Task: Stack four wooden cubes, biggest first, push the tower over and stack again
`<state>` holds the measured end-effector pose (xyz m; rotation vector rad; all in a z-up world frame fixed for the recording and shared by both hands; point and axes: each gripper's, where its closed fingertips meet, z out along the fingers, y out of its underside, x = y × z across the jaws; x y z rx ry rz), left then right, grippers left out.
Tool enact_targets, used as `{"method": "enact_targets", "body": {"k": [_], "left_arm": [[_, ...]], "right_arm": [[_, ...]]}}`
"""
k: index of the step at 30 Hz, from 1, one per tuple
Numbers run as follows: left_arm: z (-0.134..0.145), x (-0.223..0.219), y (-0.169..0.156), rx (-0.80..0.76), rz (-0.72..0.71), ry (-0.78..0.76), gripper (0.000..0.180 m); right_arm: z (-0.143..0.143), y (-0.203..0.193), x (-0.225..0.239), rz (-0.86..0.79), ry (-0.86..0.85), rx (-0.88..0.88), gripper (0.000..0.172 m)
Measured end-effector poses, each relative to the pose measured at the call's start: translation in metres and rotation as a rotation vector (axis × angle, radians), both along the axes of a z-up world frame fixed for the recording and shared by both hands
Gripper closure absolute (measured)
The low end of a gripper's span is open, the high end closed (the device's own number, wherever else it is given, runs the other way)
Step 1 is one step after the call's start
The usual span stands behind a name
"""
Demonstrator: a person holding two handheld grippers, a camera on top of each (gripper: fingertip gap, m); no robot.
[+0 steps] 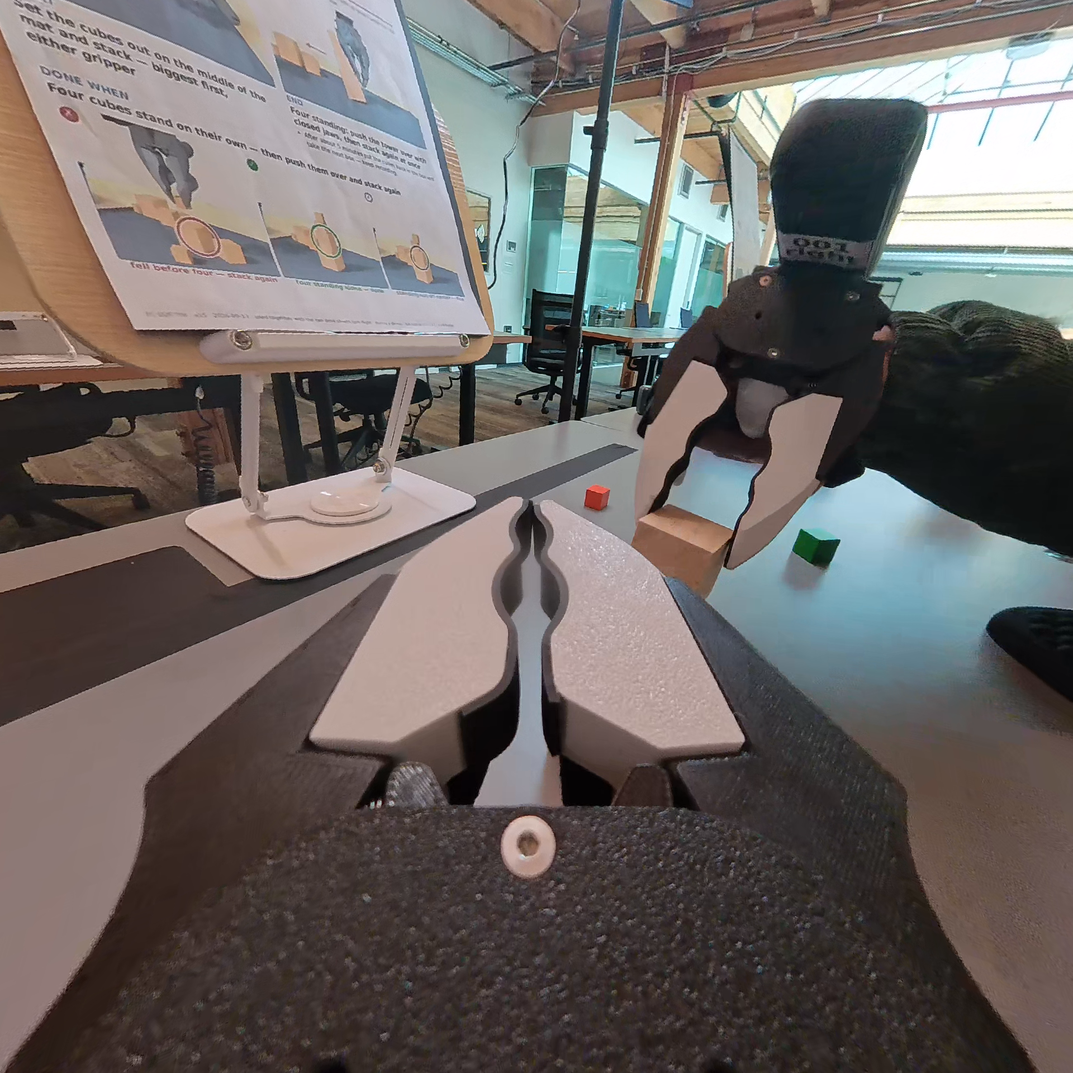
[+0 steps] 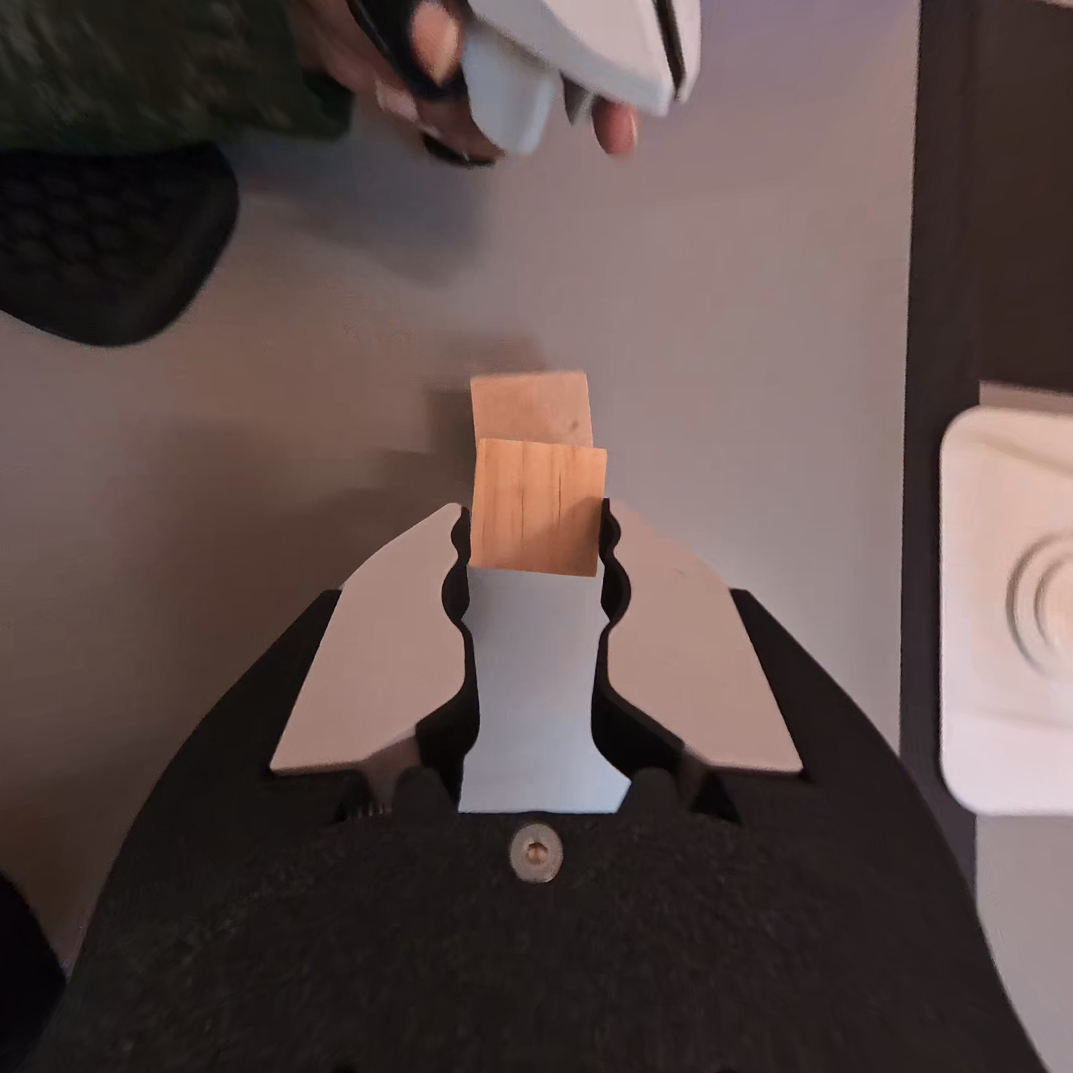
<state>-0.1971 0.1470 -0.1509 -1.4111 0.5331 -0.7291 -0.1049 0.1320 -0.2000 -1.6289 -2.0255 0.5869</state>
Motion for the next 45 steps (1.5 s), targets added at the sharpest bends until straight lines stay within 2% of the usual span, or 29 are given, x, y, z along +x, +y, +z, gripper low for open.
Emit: {"method": "enact_targets", "body": {"k": [8,25,45], "left_arm": [[0.002,-0.003,0.0,0.021,0.0,-0.008,0.18],[0.0,0.0,0.0,0.02,-0.011,0.008,0.18],[0.0,0.001,0.0,0.015,-0.011,0.014,0.18]], "right_arm": [[-0.01,-0.007,-0.036,0.11,-0.004,-0.069,0.129],[-0.019,-0.008,-0.036,0.188,-0.088,-0.051,0.129],[-0.019,-0.007,-0.037,0.17,-0.086,-0.044,0.129]]}}
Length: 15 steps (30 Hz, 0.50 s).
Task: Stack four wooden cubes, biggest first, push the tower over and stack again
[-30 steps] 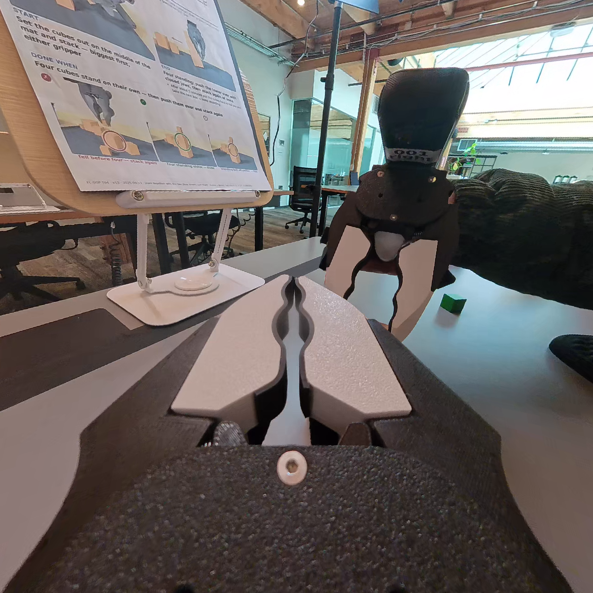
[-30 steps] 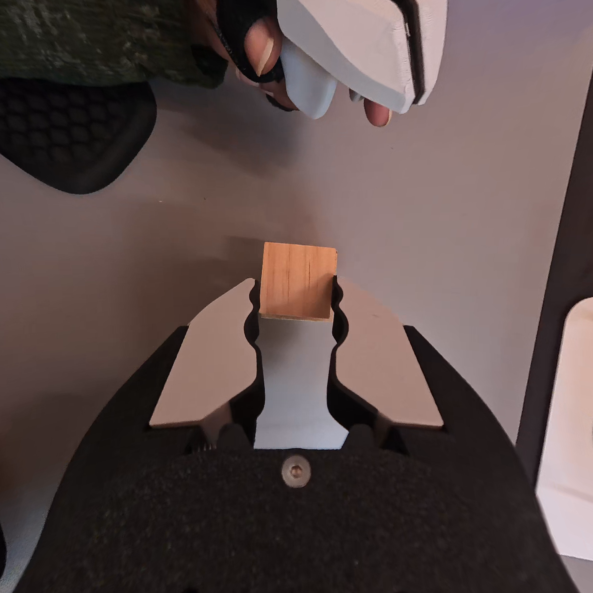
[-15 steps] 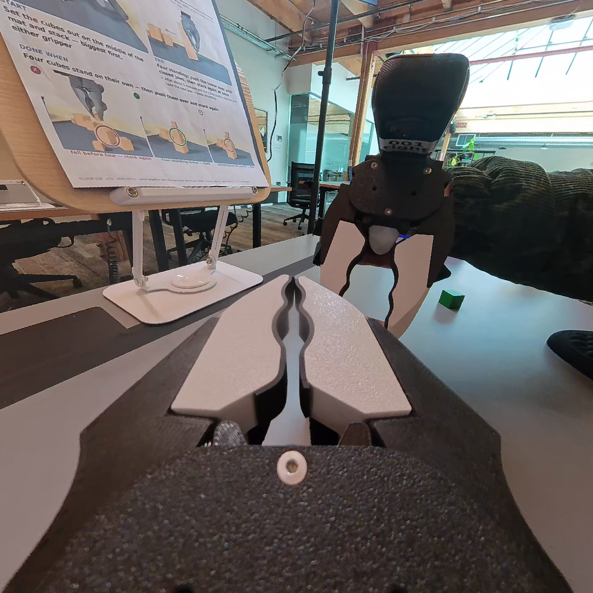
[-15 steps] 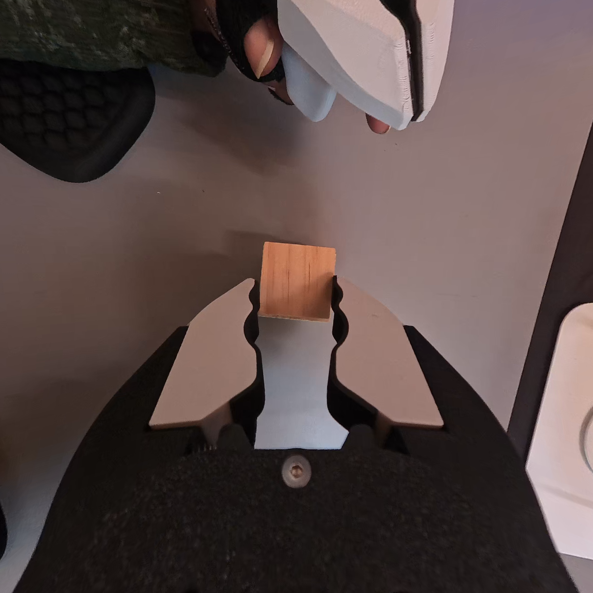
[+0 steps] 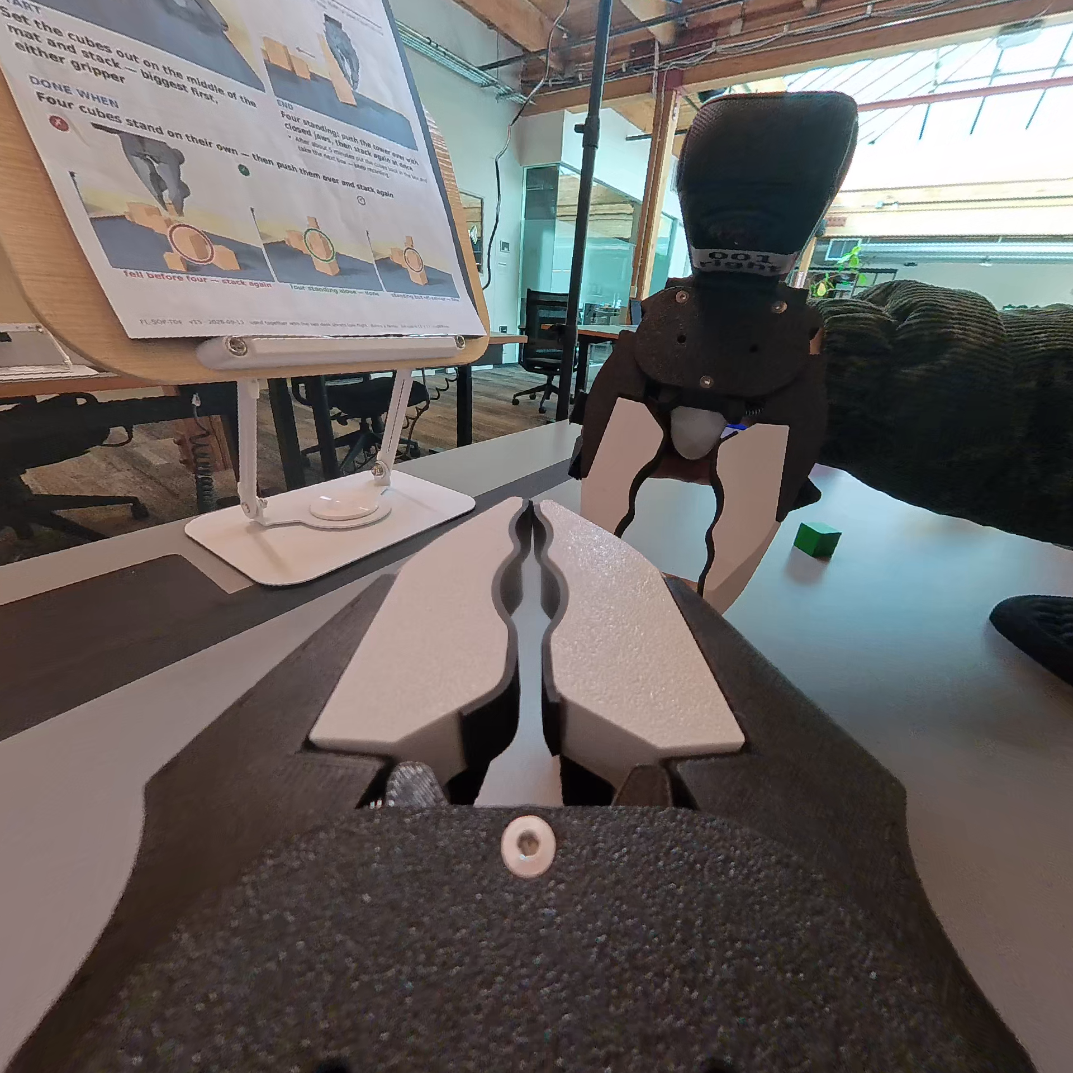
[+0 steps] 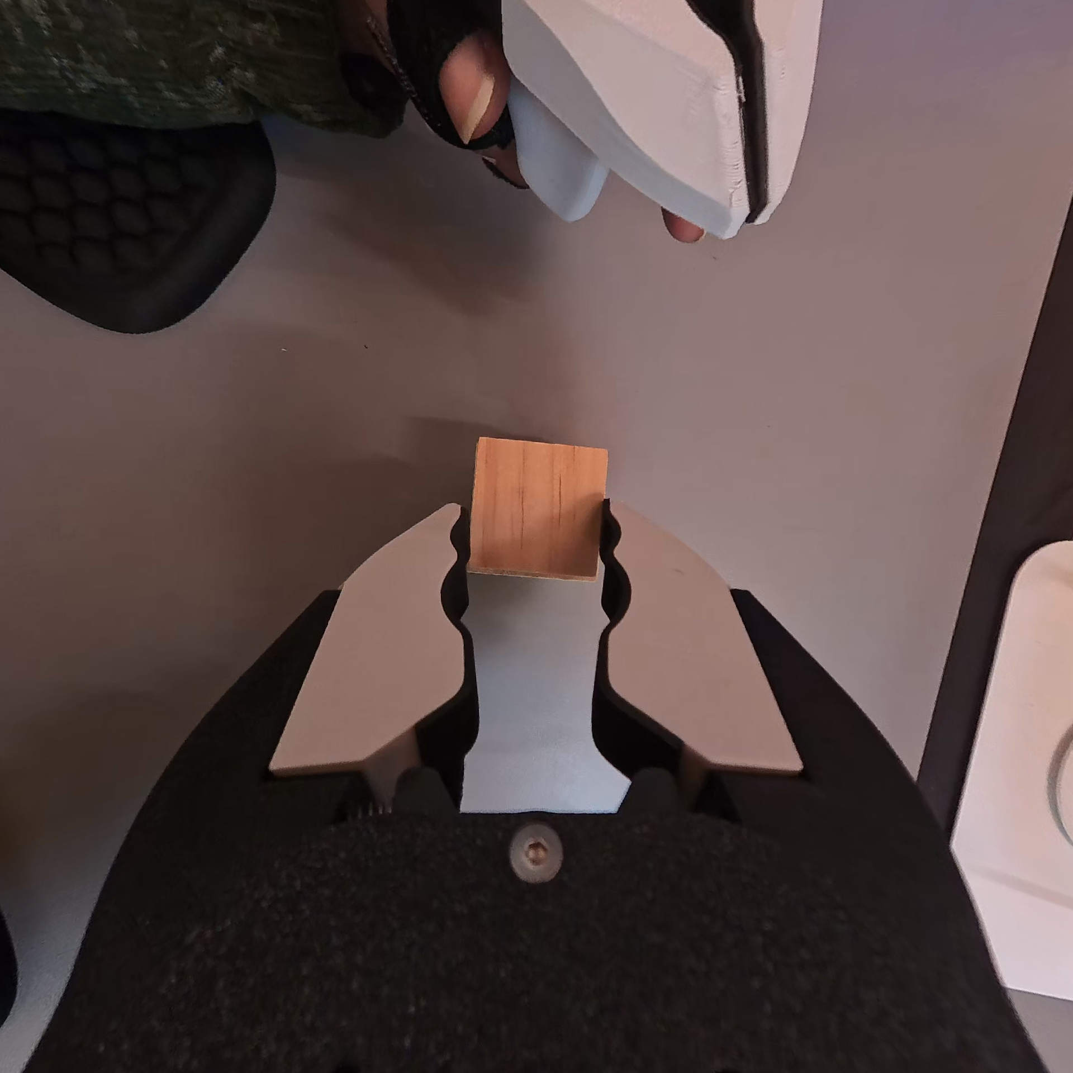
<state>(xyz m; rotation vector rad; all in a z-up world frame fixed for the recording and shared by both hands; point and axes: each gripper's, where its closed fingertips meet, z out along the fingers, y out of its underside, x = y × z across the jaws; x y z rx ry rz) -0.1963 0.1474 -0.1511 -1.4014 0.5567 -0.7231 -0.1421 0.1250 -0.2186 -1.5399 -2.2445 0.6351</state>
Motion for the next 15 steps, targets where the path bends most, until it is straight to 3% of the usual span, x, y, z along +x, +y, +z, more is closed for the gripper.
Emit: {"method": "enact_targets", "body": {"k": [7,15], "left_arm": [[0.0,0.001,0.0,-0.001,-0.005,0.003,0.18],[0.003,0.004,-0.002,0.011,-0.004,0.001,0.18]], "right_arm": [[0.011,0.001,-0.002,-0.032,0.075,-0.006,0.124],[0.044,0.003,0.041,-0.282,0.324,0.004,0.124]]}}
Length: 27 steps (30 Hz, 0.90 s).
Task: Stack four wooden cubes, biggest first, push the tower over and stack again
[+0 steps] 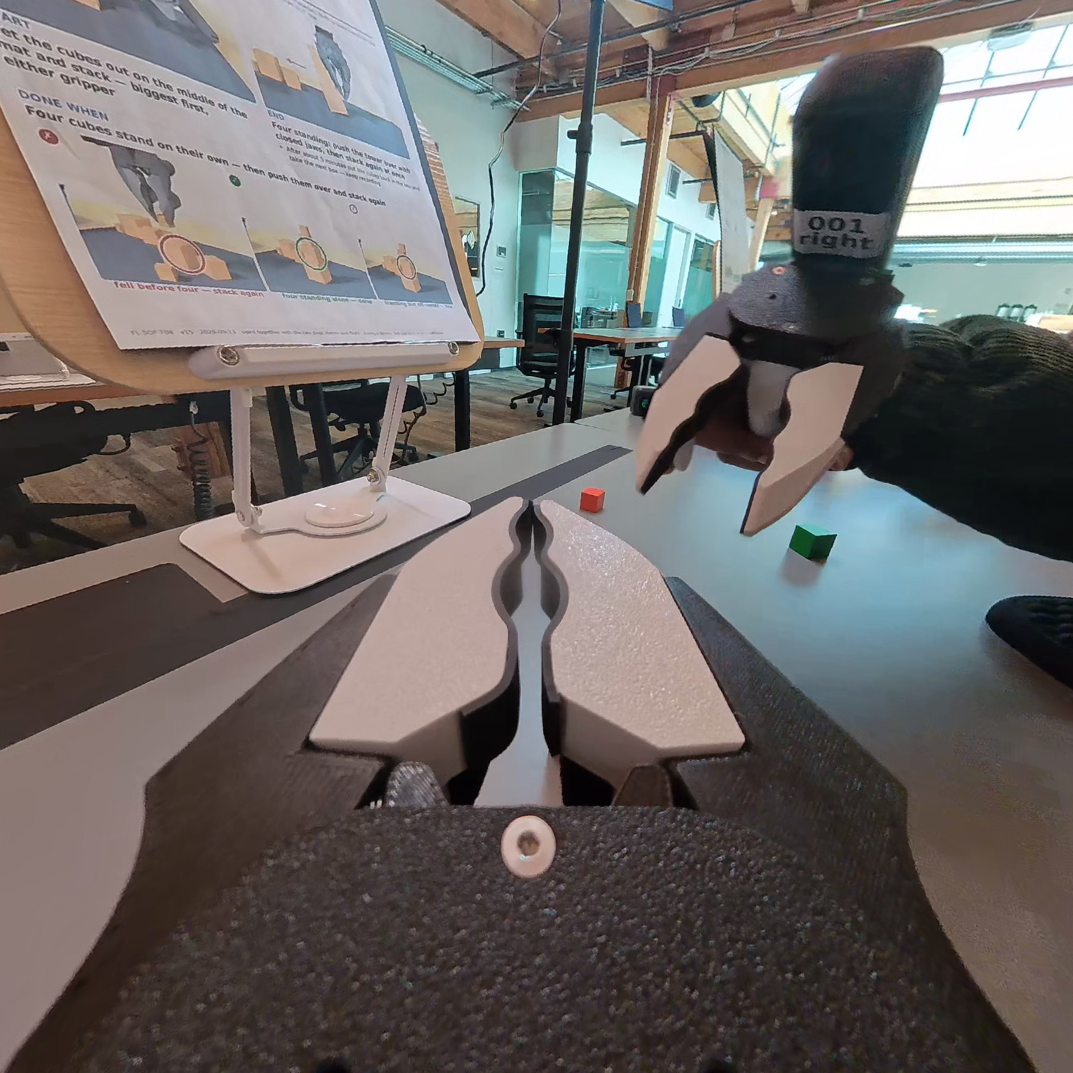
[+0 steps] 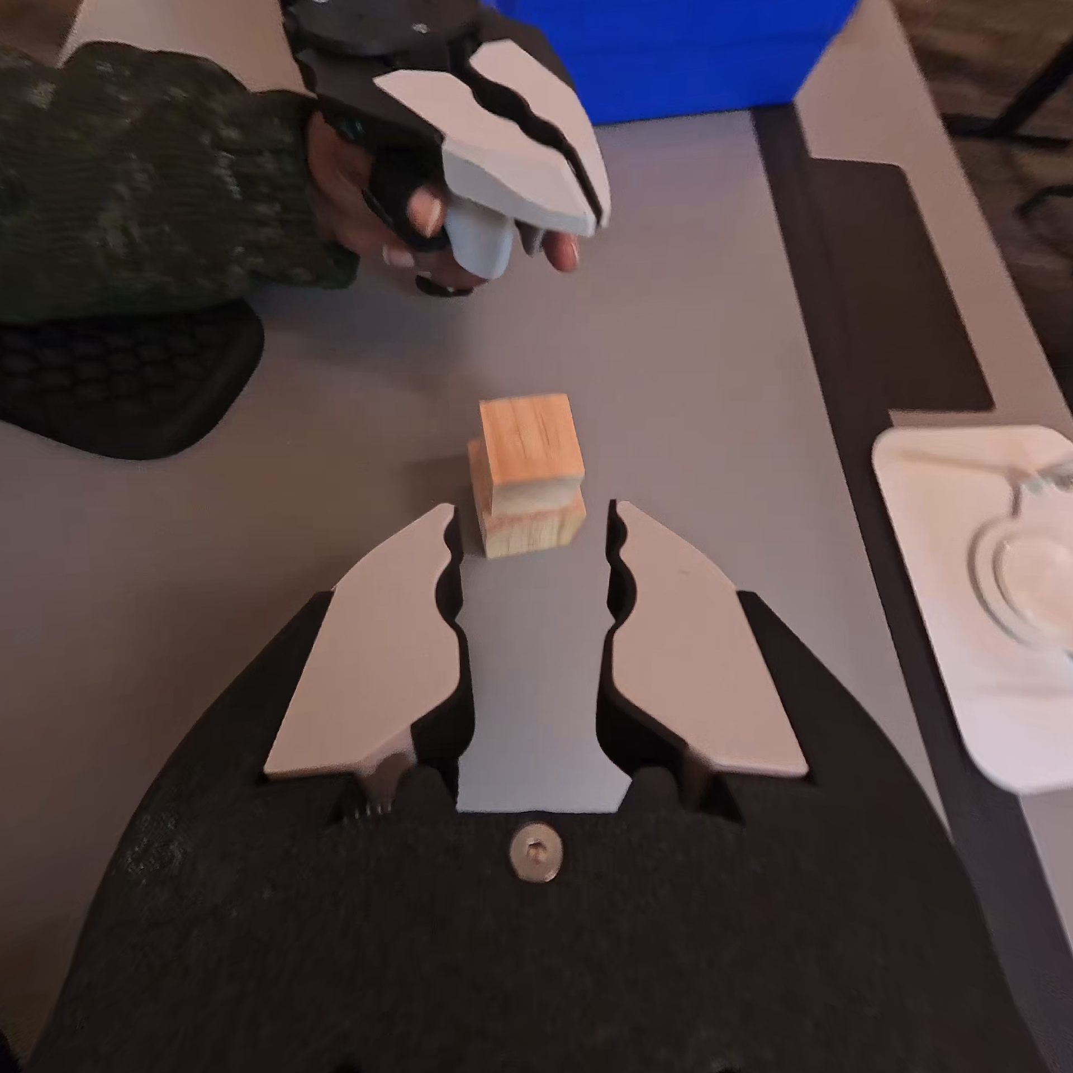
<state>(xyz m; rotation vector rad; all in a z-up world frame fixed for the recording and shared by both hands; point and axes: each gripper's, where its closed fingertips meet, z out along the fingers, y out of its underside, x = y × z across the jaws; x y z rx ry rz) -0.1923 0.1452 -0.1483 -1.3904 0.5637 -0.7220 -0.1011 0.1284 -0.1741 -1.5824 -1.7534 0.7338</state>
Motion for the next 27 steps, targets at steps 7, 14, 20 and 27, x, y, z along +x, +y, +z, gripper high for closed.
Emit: {"method": "enact_targets", "body": {"k": [7,14,20,27], "left_arm": [[0.0,-0.001,-0.001,0.006,0.019,0.0,0.18],[-0.003,0.001,0.001,-0.002,0.019,0.007,0.18],[-0.008,0.005,0.001,-0.011,0.016,0.021,0.18],[-0.01,0.003,0.0,-0.015,0.022,0.025,0.18]], "right_arm": [[-0.008,-0.004,0.124,-0.292,0.022,-0.001,0.126],[-0.053,-0.022,0.259,-0.552,-0.137,-0.09,0.128],[-0.087,-0.026,0.278,-0.619,-0.176,-0.12,0.128],[-0.102,-0.02,0.266,-0.584,-0.209,-0.143,0.145]]}}
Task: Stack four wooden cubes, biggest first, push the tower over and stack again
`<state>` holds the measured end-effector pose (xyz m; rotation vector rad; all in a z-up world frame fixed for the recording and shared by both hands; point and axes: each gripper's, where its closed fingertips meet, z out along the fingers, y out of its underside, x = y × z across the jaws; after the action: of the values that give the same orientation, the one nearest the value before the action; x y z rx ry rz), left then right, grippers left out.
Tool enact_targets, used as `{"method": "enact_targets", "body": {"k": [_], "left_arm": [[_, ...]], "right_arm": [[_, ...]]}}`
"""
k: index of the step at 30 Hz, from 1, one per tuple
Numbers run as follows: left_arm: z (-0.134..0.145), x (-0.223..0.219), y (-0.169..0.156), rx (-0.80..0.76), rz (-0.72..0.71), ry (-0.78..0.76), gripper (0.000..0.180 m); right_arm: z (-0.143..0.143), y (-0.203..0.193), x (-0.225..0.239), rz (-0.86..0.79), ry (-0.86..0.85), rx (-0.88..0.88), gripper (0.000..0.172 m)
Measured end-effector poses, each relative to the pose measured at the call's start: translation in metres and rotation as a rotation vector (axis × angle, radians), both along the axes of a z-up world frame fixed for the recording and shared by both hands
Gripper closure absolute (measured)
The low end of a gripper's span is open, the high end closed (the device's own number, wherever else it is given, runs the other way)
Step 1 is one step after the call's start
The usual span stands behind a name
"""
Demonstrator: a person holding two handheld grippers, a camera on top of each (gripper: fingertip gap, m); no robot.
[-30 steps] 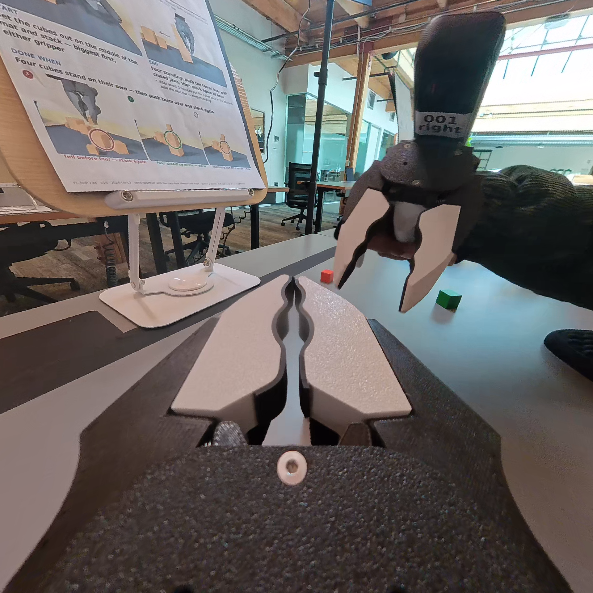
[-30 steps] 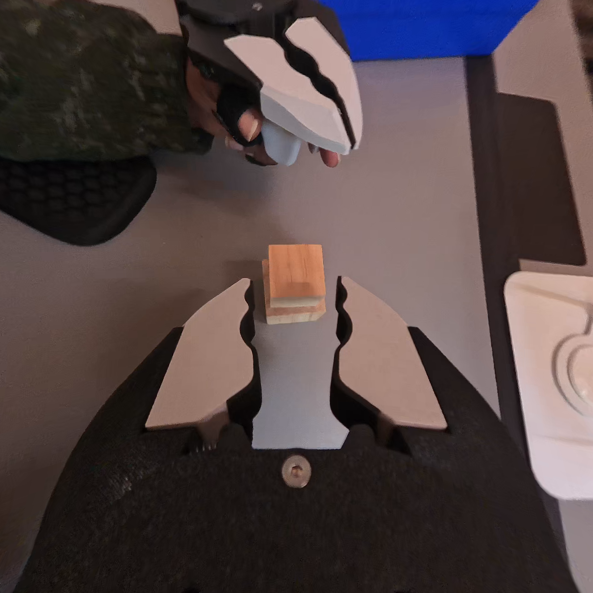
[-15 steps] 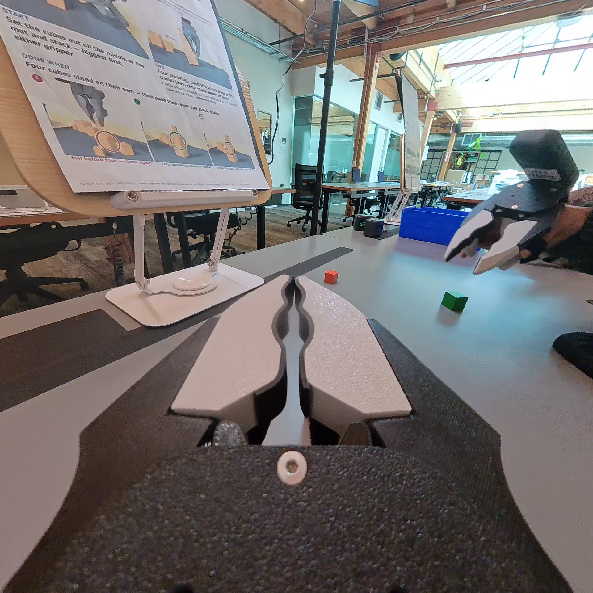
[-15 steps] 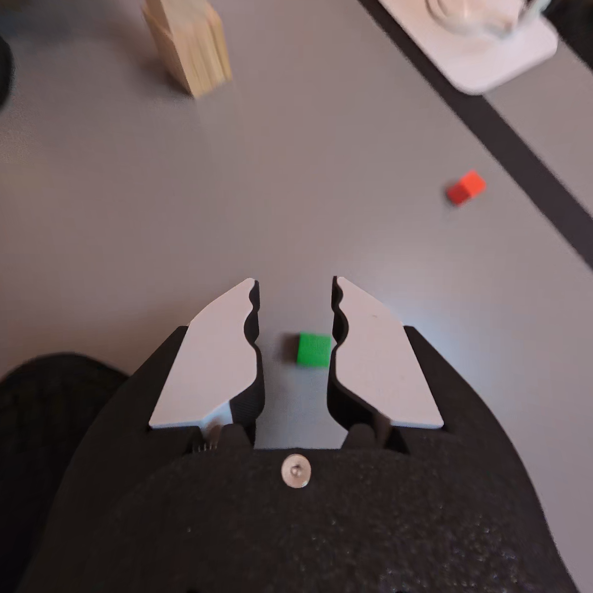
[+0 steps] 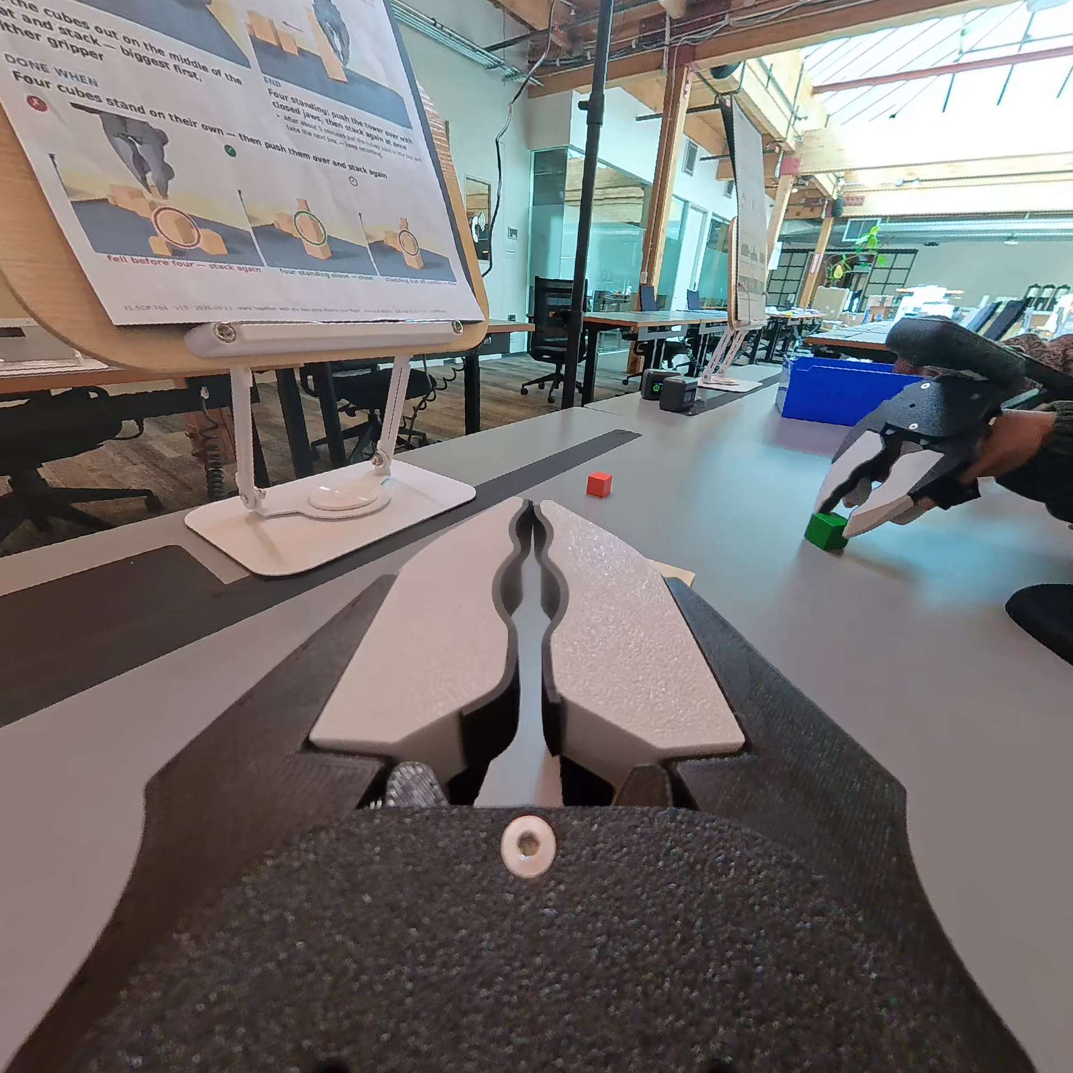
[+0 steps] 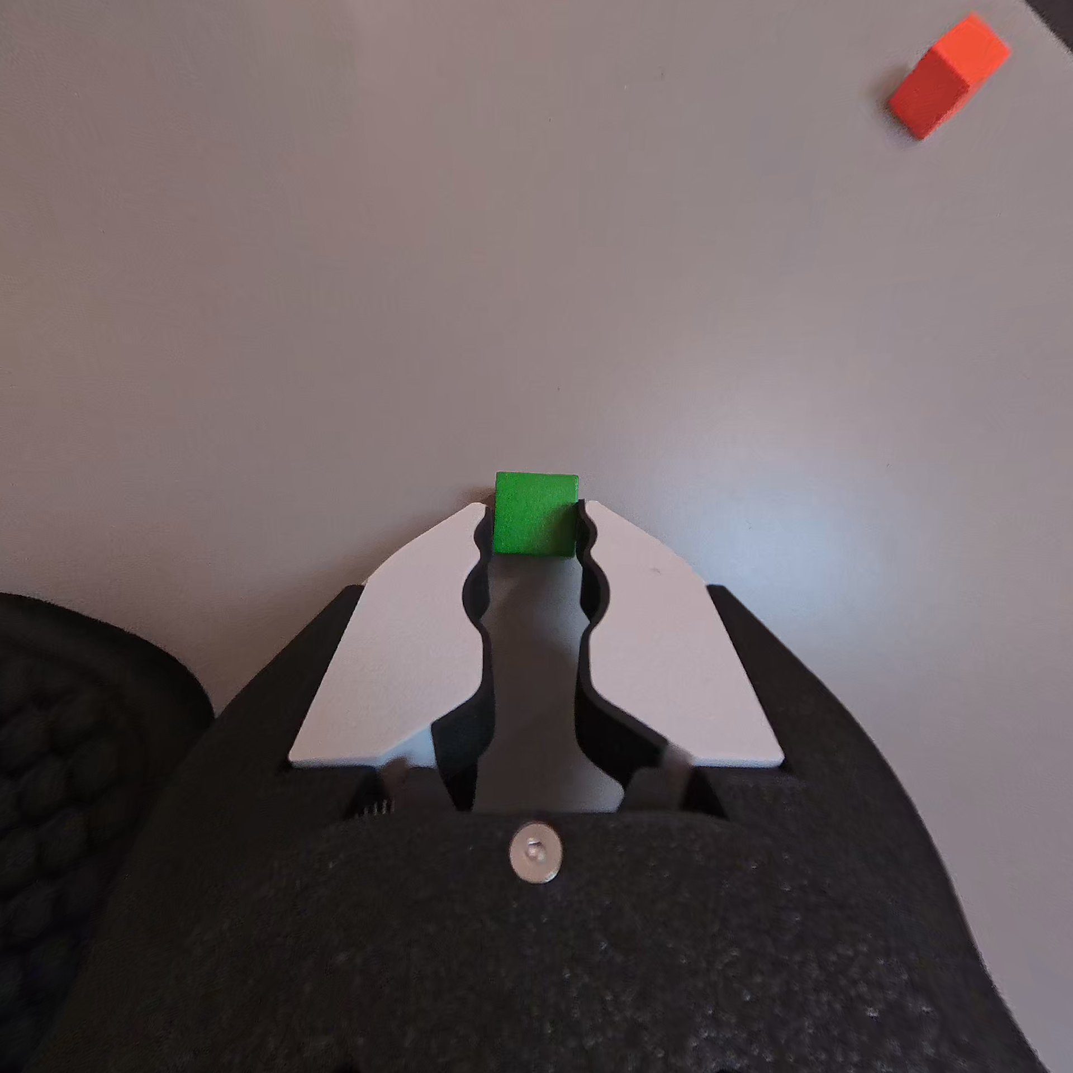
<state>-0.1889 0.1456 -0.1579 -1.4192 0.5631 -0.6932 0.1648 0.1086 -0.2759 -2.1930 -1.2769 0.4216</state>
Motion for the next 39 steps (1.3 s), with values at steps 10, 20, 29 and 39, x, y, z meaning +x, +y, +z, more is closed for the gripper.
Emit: {"method": "enact_targets", "body": {"k": [10,20,29,39], "left_arm": [[0.0,0.001,0.0,0.001,-0.007,0.005,0.18],[0.004,-0.002,-0.003,0.004,-0.032,-0.011,0.18],[0.002,-0.003,0.0,-0.008,-0.029,-0.015,0.18],[-0.001,-0.002,0.0,-0.015,-0.032,-0.006,0.18]], "right_arm": [[0.088,-0.004,-0.141,0.386,0.17,0.098,0.145],[0.099,0.013,-0.29,0.705,0.037,0.07,0.145],[0.088,0.013,-0.312,0.803,-0.02,0.02,0.145],[0.087,0.014,-0.31,0.817,-0.015,0.007,0.144]]}}
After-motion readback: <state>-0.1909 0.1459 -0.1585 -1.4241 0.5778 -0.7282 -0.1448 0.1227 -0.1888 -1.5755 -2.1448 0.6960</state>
